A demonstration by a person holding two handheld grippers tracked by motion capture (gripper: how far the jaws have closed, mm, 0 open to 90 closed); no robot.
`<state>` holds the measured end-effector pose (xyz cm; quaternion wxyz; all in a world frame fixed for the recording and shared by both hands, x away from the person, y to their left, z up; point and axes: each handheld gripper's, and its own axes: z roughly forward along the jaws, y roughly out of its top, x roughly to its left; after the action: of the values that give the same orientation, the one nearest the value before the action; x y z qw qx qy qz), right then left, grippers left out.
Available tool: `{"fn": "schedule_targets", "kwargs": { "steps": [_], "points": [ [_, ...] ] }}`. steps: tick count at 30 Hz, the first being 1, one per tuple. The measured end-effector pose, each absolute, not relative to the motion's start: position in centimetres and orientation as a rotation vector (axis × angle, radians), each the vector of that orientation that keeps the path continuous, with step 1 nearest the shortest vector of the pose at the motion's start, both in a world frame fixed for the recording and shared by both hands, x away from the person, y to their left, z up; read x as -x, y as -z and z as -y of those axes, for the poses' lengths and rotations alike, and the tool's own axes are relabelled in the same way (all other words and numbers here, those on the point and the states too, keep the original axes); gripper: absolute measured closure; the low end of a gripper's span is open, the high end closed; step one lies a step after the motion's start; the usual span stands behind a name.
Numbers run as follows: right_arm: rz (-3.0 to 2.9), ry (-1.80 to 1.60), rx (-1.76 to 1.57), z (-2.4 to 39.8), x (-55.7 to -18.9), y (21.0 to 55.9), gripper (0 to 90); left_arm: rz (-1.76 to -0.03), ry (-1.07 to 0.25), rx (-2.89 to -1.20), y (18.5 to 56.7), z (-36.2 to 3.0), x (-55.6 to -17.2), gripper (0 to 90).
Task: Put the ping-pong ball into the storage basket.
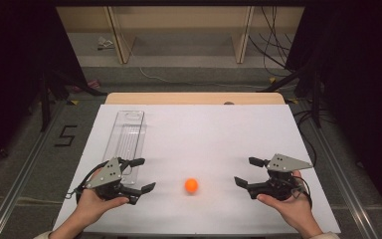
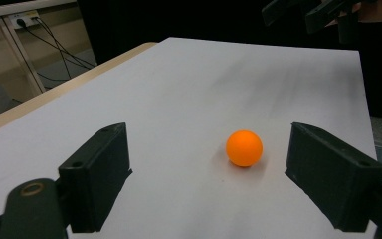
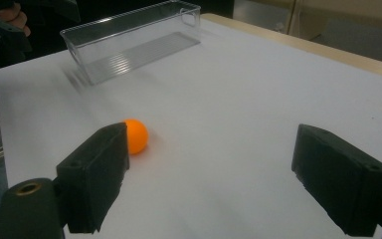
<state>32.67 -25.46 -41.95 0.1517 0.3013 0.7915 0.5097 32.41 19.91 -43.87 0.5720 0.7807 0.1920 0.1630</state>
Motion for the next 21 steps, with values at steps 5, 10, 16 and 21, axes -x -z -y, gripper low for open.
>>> {"fn": "schedule_targets", "kwargs": {
  "steps": [5,10,16,21],
  "points": [
    [-2.272,-1.464,-0.866,25.3,-32.7,41.9,16.0,-0.444,-0.382,-1.832,43.9,-19.9,-32.4,17.0],
    [-2.268,-1.46,-0.86,25.1,-32.7,42.0,16.0,-0.444,-0.385,-1.831,43.8,-19.9,-32.4,16.9],
    [-2.258,-1.465,-0.859,24.7,-32.8,42.0,16.0,-0.44,-0.384,-1.832,43.8,-19.9,-32.4,17.0],
    [-2.281,-1.465,-0.845,23.8,-33.0,42.2,16.0,-0.439,-0.384,-1.831,43.8,-19.8,-32.4,17.0]
  ]
}}
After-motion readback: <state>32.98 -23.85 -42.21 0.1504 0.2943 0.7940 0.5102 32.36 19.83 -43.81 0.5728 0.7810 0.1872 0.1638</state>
